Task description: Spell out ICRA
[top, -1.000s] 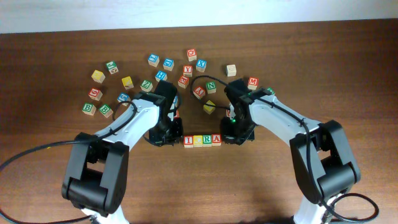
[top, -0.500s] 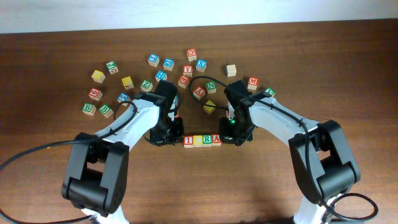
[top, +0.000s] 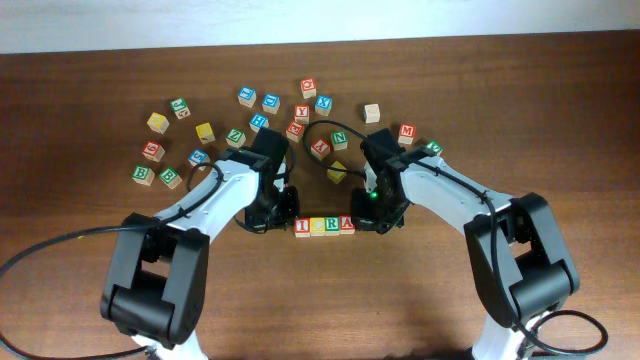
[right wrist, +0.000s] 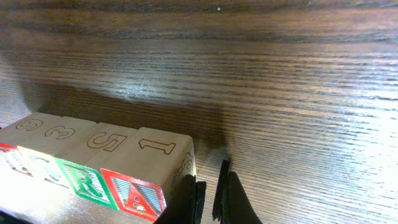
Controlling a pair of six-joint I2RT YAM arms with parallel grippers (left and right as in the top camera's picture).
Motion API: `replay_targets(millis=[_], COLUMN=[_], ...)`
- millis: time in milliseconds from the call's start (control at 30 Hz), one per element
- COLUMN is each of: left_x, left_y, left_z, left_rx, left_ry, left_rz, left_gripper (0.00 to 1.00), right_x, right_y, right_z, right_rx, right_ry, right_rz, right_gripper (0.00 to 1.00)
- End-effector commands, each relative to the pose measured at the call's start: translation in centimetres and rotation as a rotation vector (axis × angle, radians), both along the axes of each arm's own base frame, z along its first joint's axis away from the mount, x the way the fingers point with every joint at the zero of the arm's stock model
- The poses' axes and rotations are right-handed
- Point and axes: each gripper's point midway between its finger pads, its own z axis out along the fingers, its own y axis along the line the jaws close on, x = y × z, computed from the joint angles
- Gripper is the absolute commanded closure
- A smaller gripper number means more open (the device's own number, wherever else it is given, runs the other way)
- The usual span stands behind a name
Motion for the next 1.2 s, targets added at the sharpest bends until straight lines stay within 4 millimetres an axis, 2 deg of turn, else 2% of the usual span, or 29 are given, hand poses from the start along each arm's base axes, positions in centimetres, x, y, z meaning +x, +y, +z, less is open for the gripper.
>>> replay_targets(millis=[0,400,567,633,700,733,867,900,933,1033,1100,1167], left_x=[-0.4,-0.4,0.0,0.6,1.1,1.6,2.2,2.1,1.8,1.0,0.2,-1.3], left_y=[-0.5,-0.5,0.5,1.4,2.2,2.5,2.4,2.4,2.8,3.7,4.0,4.1], left_z=[-0.1,-0.1,-0.3,-0.3,0.2,1.0,4.7,6.2,7.6,11.1,13.2,15.1], left_rx=[-0.023,-0.021,0.03,0.06,0.062,0.057,0.022,0.012,0.019,0.025,0.009,-0.002], left_ry=[0.017,0.016,-0.004,-0.02,-0.028,-0.054,-0.152,-0.182,-0.214,-0.294,-0.336,-0.363], left_rz=[0.0,-0.001,0.006,0.021,0.045,0.058,0.062,0.064,0.068,0.077,0.08,0.072], left_gripper=[0.96,0.96,1.0,1.0,1.0,1.0,1.0,1.0,1.0,1.0,1.0,1.0], right_x=[-0.4,-0.4,-0.6,-0.5,0.2,0.7,0.8,0.4,0.0,-2.0,-4.1,-6.3], right_y=[0.4,0.4,0.2,-0.4,-1.9,-3.1,-5.0,-5.7,-6.1,-7.8,-8.9,-10.1], right_z=[0.0,0.0,0.0,0.0,0.9,2.1,6.7,9.1,10.6,15.6,19.1,21.3], right_rx=[0.019,0.022,0.011,0.005,-0.004,-0.004,-0.011,-0.03,-0.042,-0.077,-0.079,-0.096], right_ry=[0.01,0.012,0.018,0.03,0.055,0.056,0.028,-0.029,-0.065,-0.195,-0.294,-0.36], right_rz=[0.01,0.01,0.009,-0.008,-0.05,-0.052,-0.081,-0.083,-0.084,-0.094,-0.105,-0.117], right_gripper=[0.96,0.96,0.96,0.96,0.96,0.96,0.96,0.96,0.96,0.96,0.96,0.96])
